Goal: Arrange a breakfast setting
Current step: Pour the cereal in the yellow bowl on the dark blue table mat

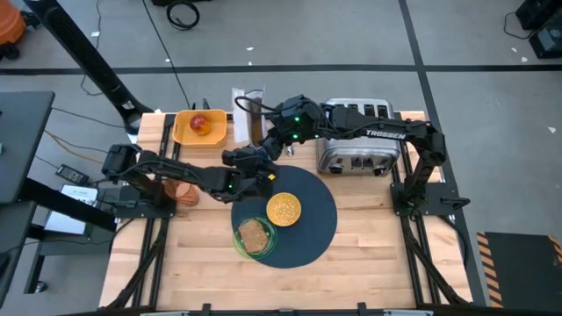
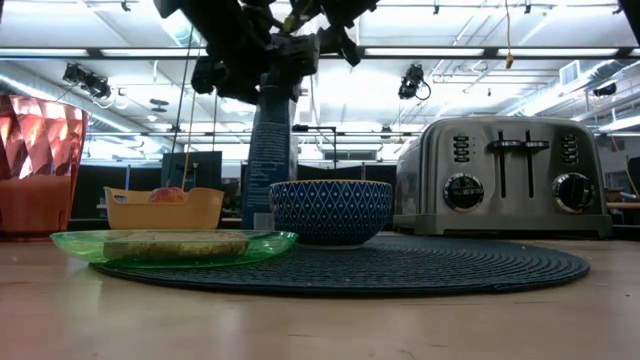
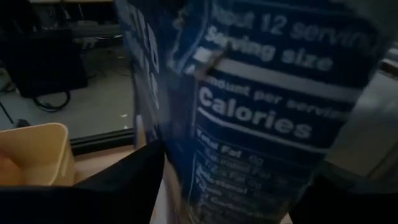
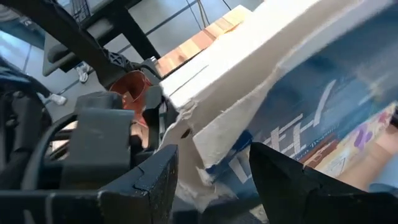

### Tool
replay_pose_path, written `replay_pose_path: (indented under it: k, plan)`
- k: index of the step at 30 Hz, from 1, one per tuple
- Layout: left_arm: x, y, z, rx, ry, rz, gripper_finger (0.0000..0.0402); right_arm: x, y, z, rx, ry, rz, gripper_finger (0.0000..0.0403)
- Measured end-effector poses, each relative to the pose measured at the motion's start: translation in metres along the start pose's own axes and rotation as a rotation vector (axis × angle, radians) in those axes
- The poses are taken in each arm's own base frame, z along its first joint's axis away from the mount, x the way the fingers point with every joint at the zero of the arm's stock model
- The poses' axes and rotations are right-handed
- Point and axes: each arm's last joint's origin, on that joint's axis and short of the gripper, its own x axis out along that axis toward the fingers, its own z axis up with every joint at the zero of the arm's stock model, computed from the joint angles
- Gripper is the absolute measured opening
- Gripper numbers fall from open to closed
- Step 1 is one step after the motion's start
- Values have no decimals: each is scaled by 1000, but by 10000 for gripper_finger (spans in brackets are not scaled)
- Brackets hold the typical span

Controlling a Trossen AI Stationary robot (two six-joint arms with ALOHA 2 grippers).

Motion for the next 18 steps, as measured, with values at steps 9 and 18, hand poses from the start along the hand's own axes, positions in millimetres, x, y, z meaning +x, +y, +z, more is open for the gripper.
replay_pose_path:
  k: [9, 18]
  plan:
    - [-2, 4, 1, 37, 21, -1, 162, -32, 6, 11, -72, -60, 27, 203]
    - [-20, 28, 21, 129, 94, -34, 63, -98, 12, 18, -273, -106, 30, 205]
